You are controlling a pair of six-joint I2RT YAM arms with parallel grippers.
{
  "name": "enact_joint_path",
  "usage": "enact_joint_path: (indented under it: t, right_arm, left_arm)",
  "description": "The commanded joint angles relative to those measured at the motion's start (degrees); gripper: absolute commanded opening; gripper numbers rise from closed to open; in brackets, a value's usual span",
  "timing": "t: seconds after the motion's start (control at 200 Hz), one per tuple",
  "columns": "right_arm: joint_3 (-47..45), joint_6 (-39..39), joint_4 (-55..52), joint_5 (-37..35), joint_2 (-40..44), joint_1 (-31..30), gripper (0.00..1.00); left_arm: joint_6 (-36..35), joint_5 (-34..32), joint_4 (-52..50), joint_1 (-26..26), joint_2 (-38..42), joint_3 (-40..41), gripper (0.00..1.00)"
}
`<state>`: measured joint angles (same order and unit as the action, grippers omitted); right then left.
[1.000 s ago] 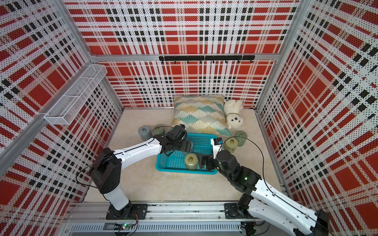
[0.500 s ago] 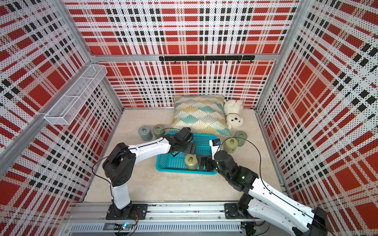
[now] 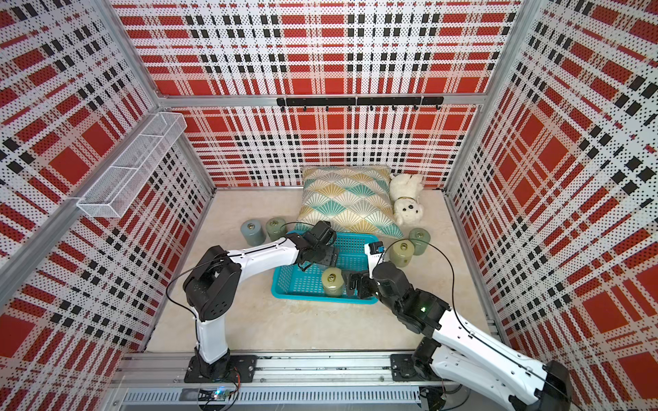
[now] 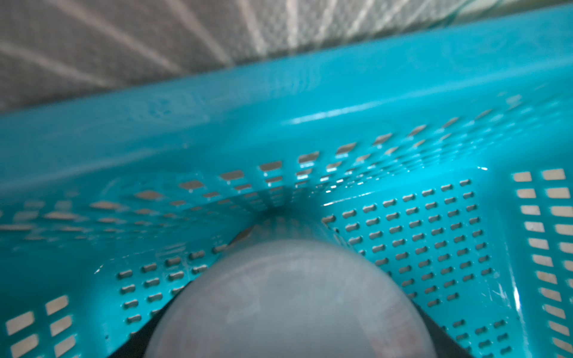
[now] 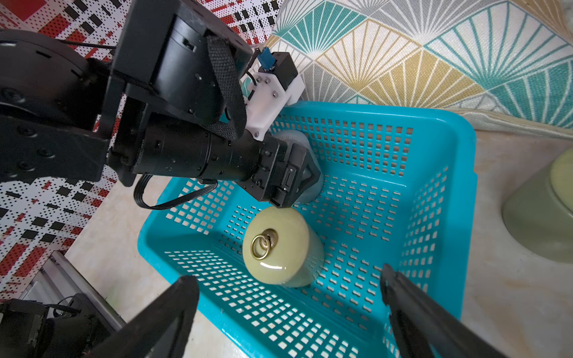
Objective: Take the tea canister out of the basket
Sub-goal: Pick up the tea canister from the basket.
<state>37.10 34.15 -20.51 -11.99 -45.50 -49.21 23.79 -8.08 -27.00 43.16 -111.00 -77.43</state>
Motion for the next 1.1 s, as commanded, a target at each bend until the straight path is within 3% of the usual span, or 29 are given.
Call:
enact_joint_path:
  t: [0.0, 0.676, 0.892, 1.097]
  right_arm:
    - [-0.1, 0.0, 1.9, 1.6, -0.4, 0.1, 1.0]
    - [4.7, -4.7, 9.8, 12.2, -8.1, -0.1, 1.0]
    - [6.5, -4.9, 11.4, 14.1, -11.7, -0.4, 1.0]
    - [9.8, -5.9, 12.8, 15.9, -16.6, -1.8, 1.0]
  left_arm:
    - [0.8, 0.2, -0.9, 0.4, 0.8, -1.8, 0.7]
    - [2.2, -2.4, -9.7, 0.7, 16.1, -5.6, 0.66]
    - [1.9, -2.0, -12.2, -3.8, 22.4, -3.7, 0.65]
    - [0.0, -1.2, -14.7, -11.5, 29.0, -0.6, 0.65]
